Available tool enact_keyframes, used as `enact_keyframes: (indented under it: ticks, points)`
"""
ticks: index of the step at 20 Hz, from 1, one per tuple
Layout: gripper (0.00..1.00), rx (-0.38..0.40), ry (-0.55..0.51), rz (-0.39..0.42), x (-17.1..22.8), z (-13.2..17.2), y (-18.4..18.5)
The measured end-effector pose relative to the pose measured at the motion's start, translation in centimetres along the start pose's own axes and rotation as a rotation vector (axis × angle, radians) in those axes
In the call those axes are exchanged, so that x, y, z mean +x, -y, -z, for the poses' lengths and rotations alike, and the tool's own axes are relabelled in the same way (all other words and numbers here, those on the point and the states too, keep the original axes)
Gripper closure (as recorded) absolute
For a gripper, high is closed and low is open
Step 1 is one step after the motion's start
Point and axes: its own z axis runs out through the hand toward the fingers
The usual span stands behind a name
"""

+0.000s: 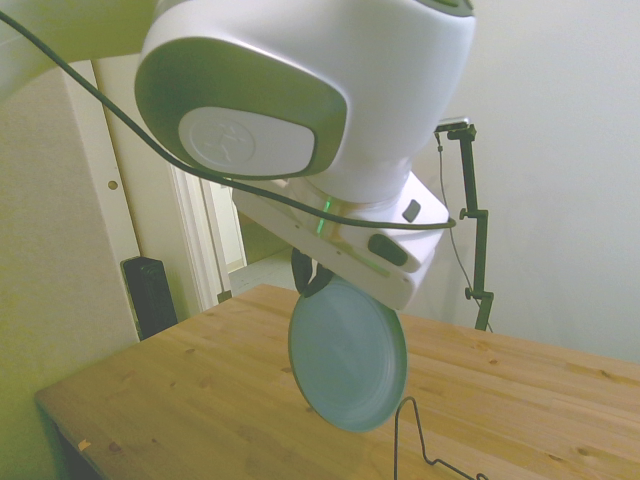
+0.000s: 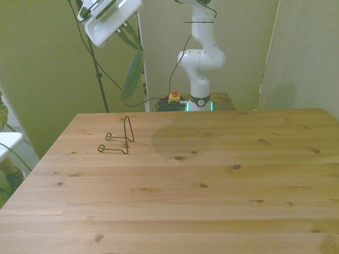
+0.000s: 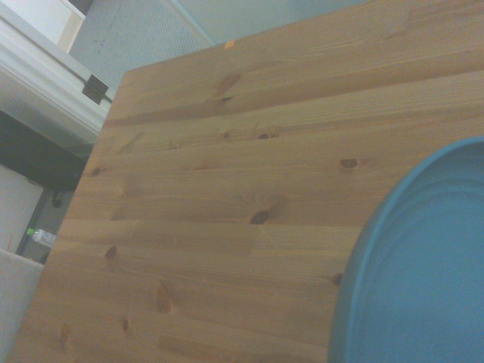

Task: Load the plate

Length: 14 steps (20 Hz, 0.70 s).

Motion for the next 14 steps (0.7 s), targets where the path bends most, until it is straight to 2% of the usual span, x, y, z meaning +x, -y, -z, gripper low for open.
enact_keyframes:
  ticks: [6,14]
  points:
    - [1.00,0.047,-0.002,-0.026,2.9,2.3,-1.8]
    - [1.00,0.069,0.010,-0.032,6.5,3.2,-4.4]
